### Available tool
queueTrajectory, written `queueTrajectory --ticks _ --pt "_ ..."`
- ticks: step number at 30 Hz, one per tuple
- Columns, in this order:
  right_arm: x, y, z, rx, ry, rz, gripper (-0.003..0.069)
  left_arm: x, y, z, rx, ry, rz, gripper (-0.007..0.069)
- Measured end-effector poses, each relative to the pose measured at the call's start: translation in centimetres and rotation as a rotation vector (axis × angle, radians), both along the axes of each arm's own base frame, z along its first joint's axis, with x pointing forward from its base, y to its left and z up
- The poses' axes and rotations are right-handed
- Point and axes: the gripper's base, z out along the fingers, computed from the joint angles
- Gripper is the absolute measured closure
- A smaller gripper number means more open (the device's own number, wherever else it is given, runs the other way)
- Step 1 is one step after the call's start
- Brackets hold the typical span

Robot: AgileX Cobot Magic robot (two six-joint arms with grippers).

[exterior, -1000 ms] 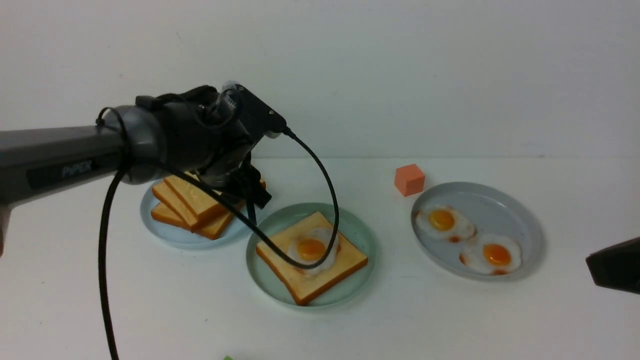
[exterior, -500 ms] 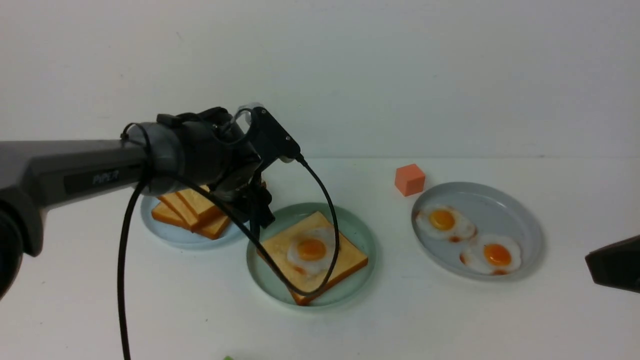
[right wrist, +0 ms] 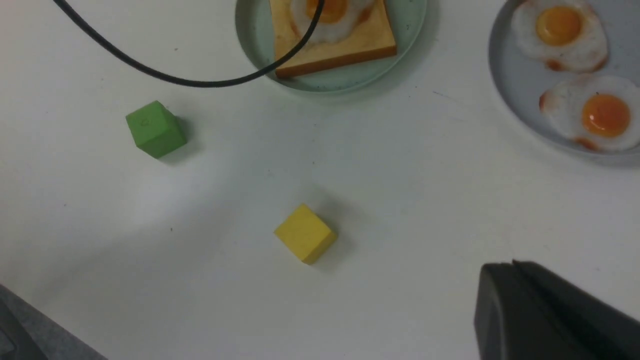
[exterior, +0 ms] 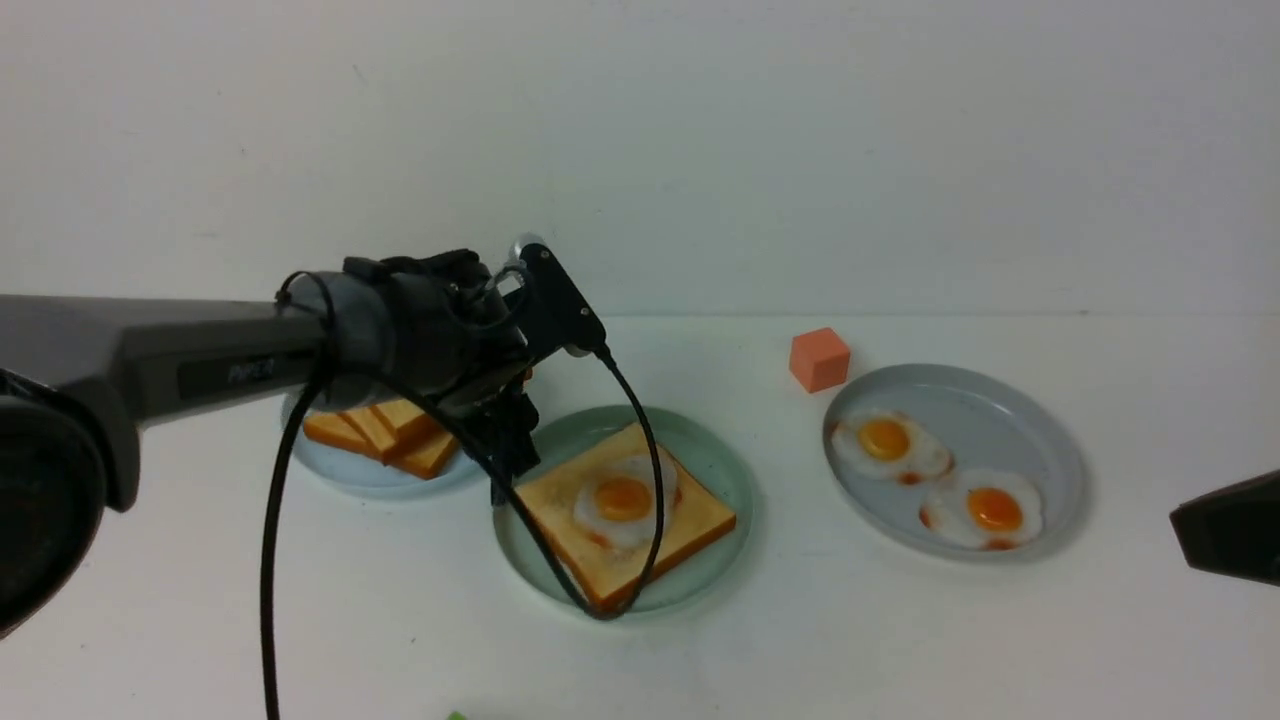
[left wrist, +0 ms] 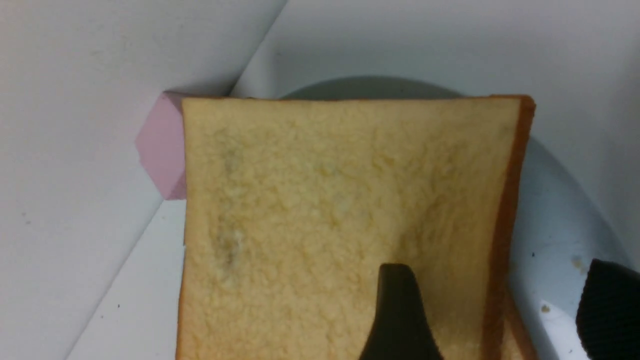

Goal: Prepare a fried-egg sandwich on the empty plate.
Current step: Use the left arm to grab a slice of bread

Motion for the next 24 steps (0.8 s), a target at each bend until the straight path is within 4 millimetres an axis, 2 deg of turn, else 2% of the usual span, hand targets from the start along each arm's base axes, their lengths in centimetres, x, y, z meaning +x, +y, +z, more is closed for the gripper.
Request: queueTrajectory --ticks 2,7,8,11,12,14,20,24 --pt "0.0 0.0 0.0 0.0 0.0 0.0 0.0627 0.07 0.0 -0.38 0.013 0.004 -0.007 0.0173" --pt "-0.01 0.03 0.01 0.004 0.002 0.001 0.0624 0.32 -0.02 -0.52 0.035 -0.006 -0.022 0.0302" --pt "-0.01 0.03 0.01 0.004 0.002 0.001 0.0624 0.32 -0.02 -0.52 0.035 -0.006 -0.022 0.0309" --pt "-0.01 0.03 0.01 0.004 0.002 0.001 0.0624 0.39 0.06 -0.56 0.05 -0.009 -0.03 0.0428" --pt "-0.01 0.03 0.01 0.004 0.002 0.001 0.0624 0.39 0.06 -0.56 0.051 -0.01 -0.031 0.0434" --pt "-0.03 0.06 0.02 0.009 0.003 0.002 0.062 0.4 0.1 -0.68 0.059 -0.007 -0.032 0.051" --pt "-0.03 0.08 0.02 0.01 0.004 0.002 0.0613 0.39 0.16 -0.68 0.075 -0.007 -0.033 0.0529" --pt "-0.03 0.08 0.02 0.01 0.004 0.002 0.061 0.27 0.16 0.05 0.054 -0.016 -0.023 0.0529"
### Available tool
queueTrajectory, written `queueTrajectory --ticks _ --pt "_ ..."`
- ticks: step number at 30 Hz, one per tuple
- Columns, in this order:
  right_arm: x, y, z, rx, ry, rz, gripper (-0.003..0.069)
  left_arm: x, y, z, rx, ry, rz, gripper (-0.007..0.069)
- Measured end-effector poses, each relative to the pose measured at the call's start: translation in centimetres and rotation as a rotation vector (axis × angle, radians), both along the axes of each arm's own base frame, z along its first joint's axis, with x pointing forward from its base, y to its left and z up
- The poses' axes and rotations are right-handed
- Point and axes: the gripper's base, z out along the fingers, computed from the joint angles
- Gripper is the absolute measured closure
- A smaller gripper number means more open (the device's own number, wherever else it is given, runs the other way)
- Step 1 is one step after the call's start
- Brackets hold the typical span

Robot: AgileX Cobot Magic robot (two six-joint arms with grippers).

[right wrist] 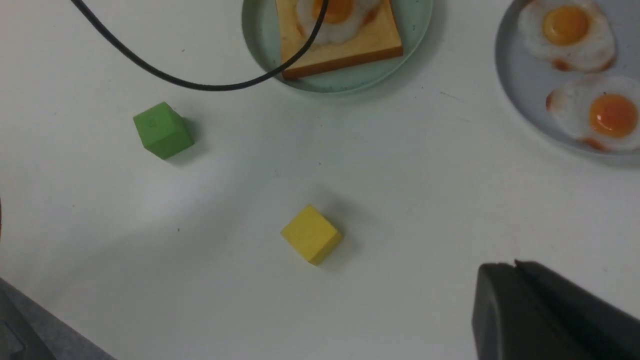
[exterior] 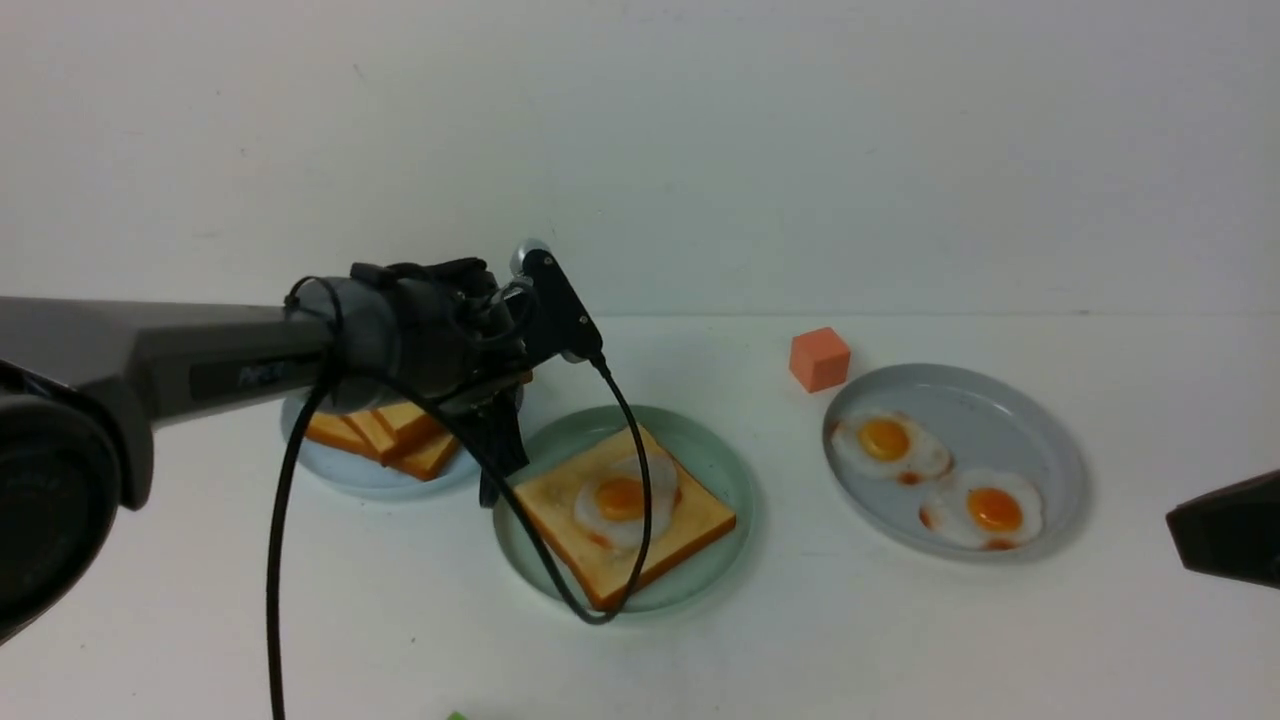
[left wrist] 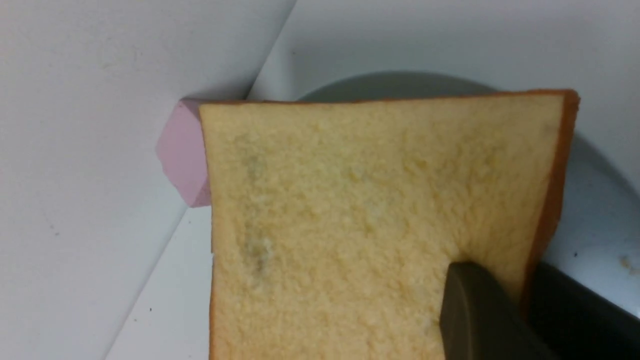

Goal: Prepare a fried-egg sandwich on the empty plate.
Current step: Use the left arm to grab a slice of bread, then use the left arm to place a slice of bread on the fried egg in the middle

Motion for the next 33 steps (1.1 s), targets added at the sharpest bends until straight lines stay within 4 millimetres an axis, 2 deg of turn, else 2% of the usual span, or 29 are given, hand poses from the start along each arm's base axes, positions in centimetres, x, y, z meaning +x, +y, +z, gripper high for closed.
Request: queueTrajectory --ticks 11,14,17,20,22,26,28,30,33 --pt "-0.1 0.0 0.0 -0.011 -0.011 0.016 0.0607 -1.5 0.5 6.5 -0.129 -0.089 0.063 0.0543" --pt "-0.2 -0.1 0.1 -0.011 -0.018 0.018 0.0607 -1.7 0.7 7.2 -0.148 -0.086 0.084 0.0543" --pt "-0.4 -0.2 0.3 -0.01 -0.028 0.018 0.0607 -2.0 0.6 6.9 -0.156 -0.057 0.114 0.0543" --pt "-0.8 -0.5 0.5 -0.015 -0.052 0.016 0.0607 -3.0 -0.1 7.3 -0.172 -0.022 0.135 0.0543" --pt "-1.1 -0.7 0.7 -0.025 -0.07 0.012 0.0607 -4.2 -1.3 8.1 -0.197 -0.013 0.122 0.0543" --pt "-2.2 -1.4 1.2 -0.026 -0.105 -0.012 0.0607 -7.4 -5.1 9.8 -0.244 0.001 0.034 0.0543" --pt "-2.9 -1.8 1.4 -0.036 -0.116 -0.029 0.0607 -9.6 -7.6 9.8 -0.25 0.037 -0.022 0.0543" --pt "-3.7 -2.3 1.6 -0.048 -0.121 -0.039 0.0607 -11.2 -9.2 9.6 -0.252 0.077 -0.047 0.0543" --pt "-4.8 -2.9 1.7 -0.064 -0.13 -0.05 0.0607 -12.5 -10.3 9.3 -0.259 0.12 -0.06 0.0543"
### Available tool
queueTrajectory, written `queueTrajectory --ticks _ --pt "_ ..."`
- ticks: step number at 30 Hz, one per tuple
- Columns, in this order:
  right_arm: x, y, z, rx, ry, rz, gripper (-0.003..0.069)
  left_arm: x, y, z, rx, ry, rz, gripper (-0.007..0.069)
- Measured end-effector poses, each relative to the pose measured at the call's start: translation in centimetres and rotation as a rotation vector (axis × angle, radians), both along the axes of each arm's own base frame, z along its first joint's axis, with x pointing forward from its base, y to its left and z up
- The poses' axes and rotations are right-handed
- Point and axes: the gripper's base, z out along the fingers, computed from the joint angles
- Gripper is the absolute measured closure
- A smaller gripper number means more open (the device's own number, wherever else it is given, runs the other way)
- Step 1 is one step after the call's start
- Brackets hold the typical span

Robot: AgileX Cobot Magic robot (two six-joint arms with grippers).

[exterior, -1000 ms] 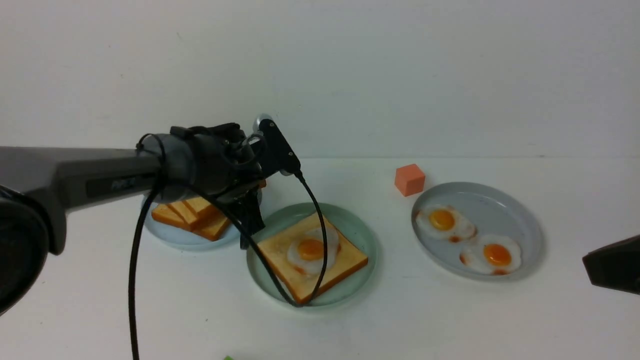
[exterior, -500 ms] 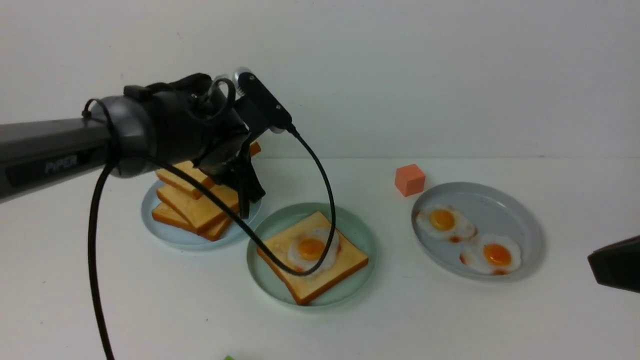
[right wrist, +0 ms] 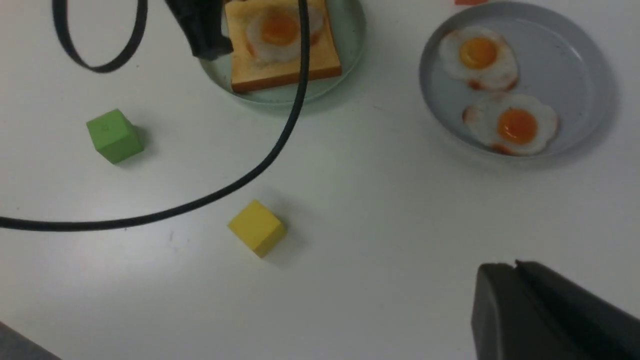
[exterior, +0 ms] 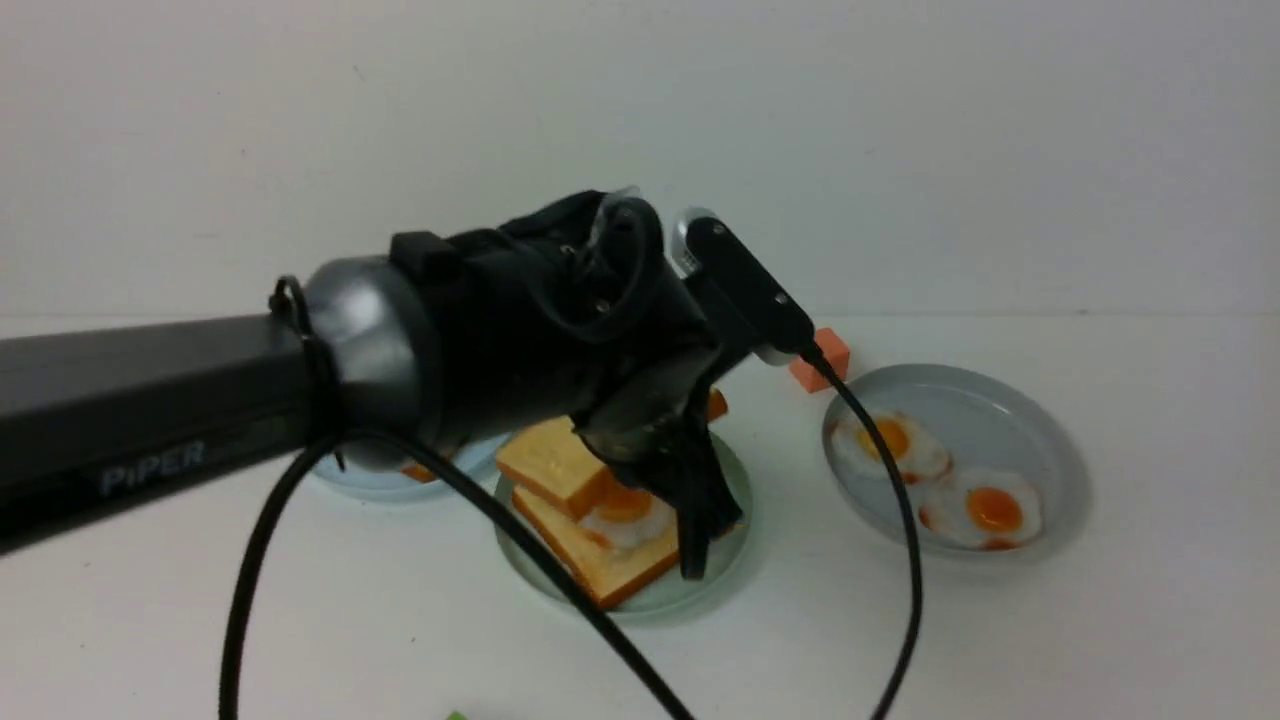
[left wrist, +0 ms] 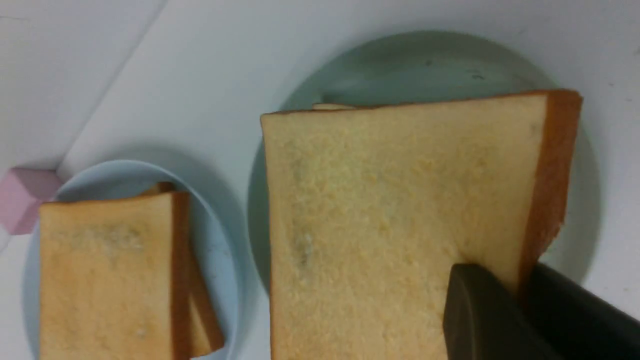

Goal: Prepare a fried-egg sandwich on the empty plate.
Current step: Use the left arm to place a slice of bread on the fried egg in the middle

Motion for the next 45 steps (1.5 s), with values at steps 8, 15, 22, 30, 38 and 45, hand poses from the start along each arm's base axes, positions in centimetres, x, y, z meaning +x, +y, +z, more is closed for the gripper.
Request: queueTrajectory --ticks 8,15,22,30,38,45 --pt "-2.3 -0.9 0.5 0.018 -0.052 -0.003 0.0607 -0.1 -1.0 -2.0 0.079 0.012 -0.082 0.0545" --pt "-2.8 -1.1 0.3 0.013 -0.05 -0.003 0.0603 0.6 -1.6 -3.9 0.122 -0.004 -0.121 0.0545" --pt "-2.9 -1.1 0.3 0.023 -0.042 0.004 0.0612 1.1 -1.9 -5.8 0.139 0.005 -0.097 0.0547" --pt "-2.9 -1.1 0.3 0.024 -0.041 0.004 0.0613 1.1 -1.9 -5.9 0.126 0.017 -0.087 0.0547" --pt "-2.9 -1.1 0.3 0.024 -0.041 0.004 0.0613 1.0 -2.0 -5.9 0.11 0.033 -0.078 0.0414" --pt "-3.0 -1.0 0.3 0.029 -0.039 0.007 0.0611 0.9 -2.0 -6.0 0.11 0.047 -0.067 0.0253"
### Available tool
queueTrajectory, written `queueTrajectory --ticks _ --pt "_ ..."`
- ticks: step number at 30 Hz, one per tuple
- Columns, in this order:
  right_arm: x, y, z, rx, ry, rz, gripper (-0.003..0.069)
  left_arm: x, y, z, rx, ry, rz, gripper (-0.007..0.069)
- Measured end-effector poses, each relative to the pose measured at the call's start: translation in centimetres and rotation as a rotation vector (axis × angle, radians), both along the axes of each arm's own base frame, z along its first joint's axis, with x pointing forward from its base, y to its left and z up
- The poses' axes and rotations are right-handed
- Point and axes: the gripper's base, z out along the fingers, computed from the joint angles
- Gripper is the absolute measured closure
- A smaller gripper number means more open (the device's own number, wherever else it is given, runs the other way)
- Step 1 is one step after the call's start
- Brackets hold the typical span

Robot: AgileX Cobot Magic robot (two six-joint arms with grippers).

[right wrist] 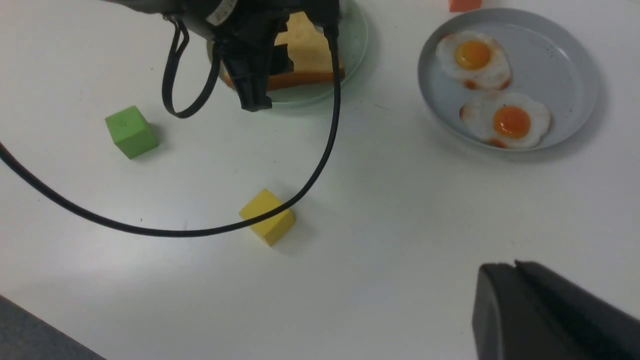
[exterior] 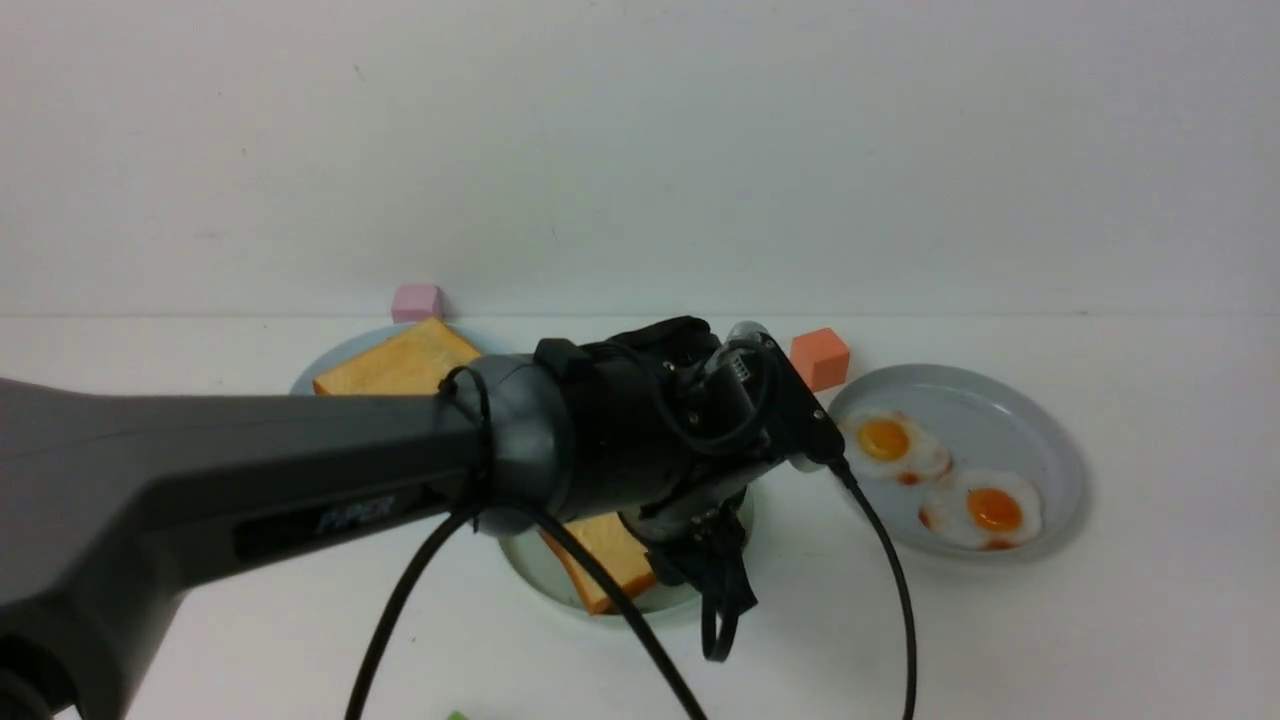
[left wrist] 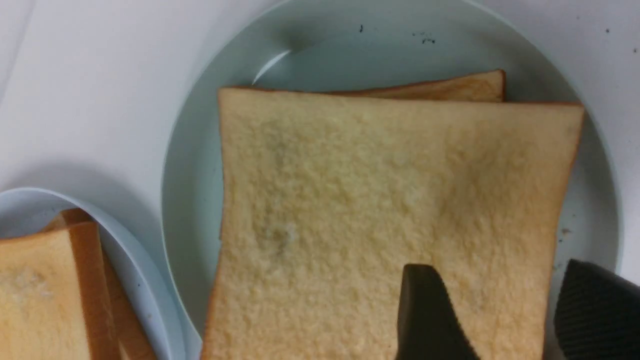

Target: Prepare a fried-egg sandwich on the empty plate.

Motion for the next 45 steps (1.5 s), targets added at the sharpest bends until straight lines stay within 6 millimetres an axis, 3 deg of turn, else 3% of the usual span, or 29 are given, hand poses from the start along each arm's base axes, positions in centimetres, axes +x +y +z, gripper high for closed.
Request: queueTrajectory --ticks 7,10,11,12,13,16,17,18,20,21,23,26,30,32,35,36,40,45 --pt "0.0 0.0 0.0 0.0 0.0 0.0 0.061 -0.5 -0.1 0.2 -0.05 0.049 0.04 0.0229" --pt "0.0 0.0 0.0 0.0 0.001 0.0 0.061 -1.2 0.3 2.8 -0.135 0.05 0.079 0.0242" --pt "0.0 0.0 0.0 0.0 0.001 0.0 0.0608 -1.7 0.6 4.7 -0.194 0.039 0.099 0.0272" --pt "0.0 0.0 0.0 0.0 0.001 0.0 0.0608 -1.7 0.7 5.0 -0.205 0.037 0.103 0.0277" --pt "0.0 0.0 0.0 0.0 0.001 0.0 0.0606 -2.7 1.5 8.3 -0.303 0.013 0.128 0.034" --pt "0.0 0.0 0.0 0.0 0.001 0.0 0.0602 -5.7 4.3 15.4 -0.492 -0.059 0.136 0.0498" --pt "0.0 0.0 0.0 0.0 0.001 0.0 0.0602 -6.0 4.5 15.9 -0.504 -0.065 0.136 0.0523" --pt "0.0 0.0 0.0 0.0 0.001 0.0 0.0601 -8.4 7.0 19.3 -0.599 -0.123 0.123 0.061" --pt "0.0 0.0 0.0 0.0 0.001 0.0 0.0599 -10.1 8.8 21.0 -0.655 -0.161 0.11 0.0638" --pt "0.0 0.0 0.0 0.0 0.0 0.0 0.0597 -12.1 10.9 22.1 -0.717 -0.198 0.094 0.0638" --pt "0.0 0.0 0.0 0.0 0.0 0.0 0.0595 -14.7 13.5 22.5 -0.79 -0.236 0.072 0.0638" --pt "0.0 0.0 0.0 0.007 0.005 -0.006 0.0591 -18.9 17.7 20.8 -0.92 -0.298 0.033 0.0638" --pt "0.0 0.0 0.0 0.023 0.014 -0.021 0.0588 -21.5 20.1 18.0 -1.032 -0.342 0.007 0.0638" --pt "0.0 0.0 0.0 0.046 0.024 -0.039 0.0586 -23.1 21.6 15.0 -1.12 -0.368 -0.016 0.0638" --pt "0.0 0.1 0.0 0.057 0.03 -0.044 0.0585 -23.8 22.2 13.0 -1.151 -0.376 -0.028 0.0638" --pt "0.0 0.1 0.0 0.061 0.032 -0.046 0.0584 -24.2 22.6 11.5 -1.157 -0.376 -0.033 0.0638" --pt "0.0 0.1 0.0 0.065 0.034 -0.047 0.0579 -24.7 23.1 9.2 -1.145 -0.364 -0.031 0.0638" --pt "0.0 0.1 0.0 0.065 0.035 -0.047 0.0573 -24.7 23.1 8.6 -1.129 -0.352 -0.024 0.0638"
